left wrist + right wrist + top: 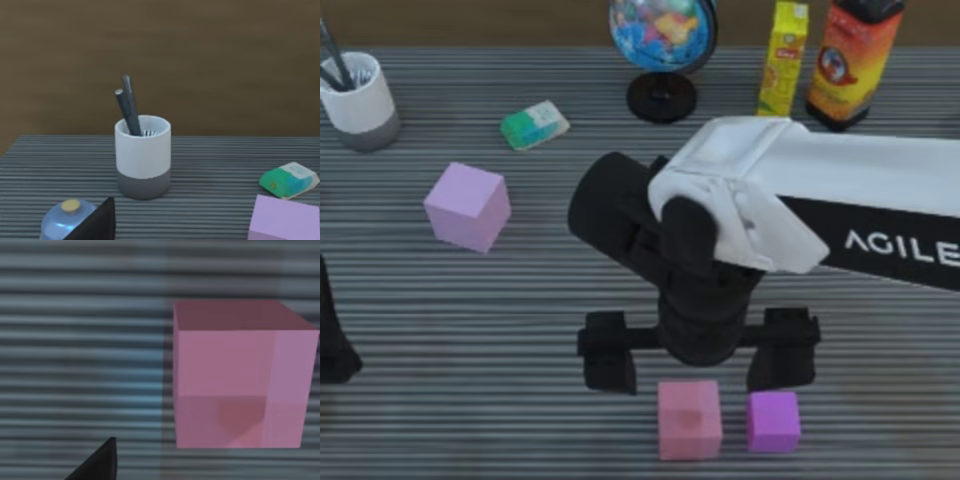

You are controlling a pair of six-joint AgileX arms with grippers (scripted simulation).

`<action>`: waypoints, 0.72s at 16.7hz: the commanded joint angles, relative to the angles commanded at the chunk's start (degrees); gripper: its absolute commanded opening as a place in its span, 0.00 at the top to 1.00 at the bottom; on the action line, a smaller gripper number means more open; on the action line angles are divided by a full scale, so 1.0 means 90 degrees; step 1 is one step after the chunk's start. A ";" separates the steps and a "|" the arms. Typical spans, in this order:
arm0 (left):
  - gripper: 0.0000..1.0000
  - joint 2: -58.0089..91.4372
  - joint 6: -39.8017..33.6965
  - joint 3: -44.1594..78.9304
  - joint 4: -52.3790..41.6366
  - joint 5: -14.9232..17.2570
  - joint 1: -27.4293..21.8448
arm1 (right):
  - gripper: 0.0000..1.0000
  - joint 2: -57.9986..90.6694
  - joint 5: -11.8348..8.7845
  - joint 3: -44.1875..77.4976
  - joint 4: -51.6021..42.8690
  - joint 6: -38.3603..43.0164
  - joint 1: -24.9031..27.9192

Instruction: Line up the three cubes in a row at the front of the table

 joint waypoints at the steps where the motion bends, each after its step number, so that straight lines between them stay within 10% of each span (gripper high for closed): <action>1: 0.00 0.0061 0.0007 0.0062 -0.0034 0.0009 -0.0009 | 0.00 -0.0054 0.0021 -0.0044 0.0026 -0.0031 -0.0029; 12: 0.00 0.4453 0.0597 0.4119 -0.2803 0.0484 -0.0634 | 0.00 -0.4270 0.0859 -0.2983 0.1915 -0.2052 -0.1784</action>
